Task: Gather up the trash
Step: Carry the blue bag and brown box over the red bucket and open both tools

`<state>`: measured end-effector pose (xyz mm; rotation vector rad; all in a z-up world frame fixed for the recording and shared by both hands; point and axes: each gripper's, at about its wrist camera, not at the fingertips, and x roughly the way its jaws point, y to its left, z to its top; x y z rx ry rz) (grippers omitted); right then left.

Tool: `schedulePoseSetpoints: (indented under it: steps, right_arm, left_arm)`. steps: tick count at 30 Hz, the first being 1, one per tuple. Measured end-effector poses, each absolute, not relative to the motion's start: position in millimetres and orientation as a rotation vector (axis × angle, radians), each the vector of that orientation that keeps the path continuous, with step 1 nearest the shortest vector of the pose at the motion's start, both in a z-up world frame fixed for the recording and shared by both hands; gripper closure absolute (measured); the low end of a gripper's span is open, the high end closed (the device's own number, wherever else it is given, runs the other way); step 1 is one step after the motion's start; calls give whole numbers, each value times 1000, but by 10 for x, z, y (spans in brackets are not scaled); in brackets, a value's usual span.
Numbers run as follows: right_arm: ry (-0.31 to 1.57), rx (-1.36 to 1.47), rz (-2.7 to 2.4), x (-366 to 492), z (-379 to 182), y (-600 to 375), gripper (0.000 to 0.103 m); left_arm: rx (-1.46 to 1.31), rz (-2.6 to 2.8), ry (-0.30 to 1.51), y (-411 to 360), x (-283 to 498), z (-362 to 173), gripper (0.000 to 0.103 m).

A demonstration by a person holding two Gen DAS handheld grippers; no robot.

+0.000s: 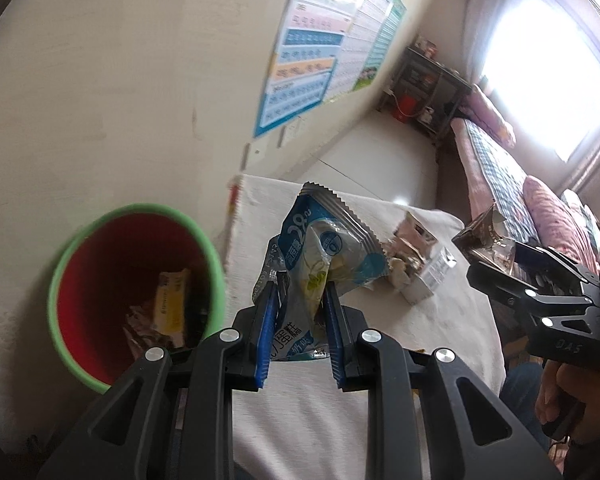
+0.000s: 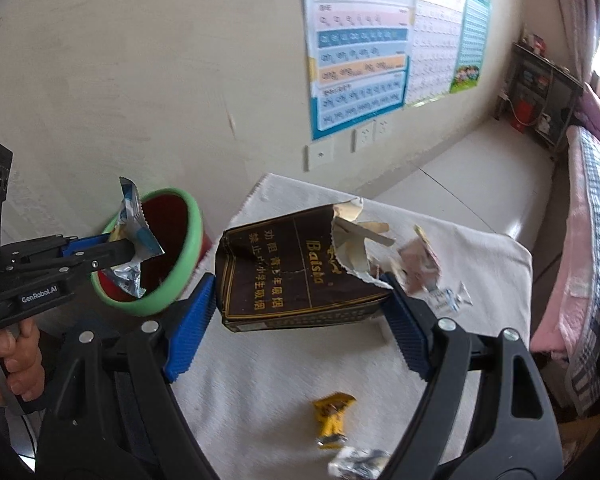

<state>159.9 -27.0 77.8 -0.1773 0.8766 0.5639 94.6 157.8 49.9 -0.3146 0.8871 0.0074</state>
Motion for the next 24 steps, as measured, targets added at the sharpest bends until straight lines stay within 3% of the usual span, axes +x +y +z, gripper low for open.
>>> schedulePoseSetpoints:
  steps: [13,24]
  right_arm:
    - [863,-215,717,1633,906,627,24]
    - [892,-271,840,1564,662,1315,23]
  left_arm:
    - [-391,130,855,2357,713,489,82]
    - [-432,199,857,2911,583,405,82]
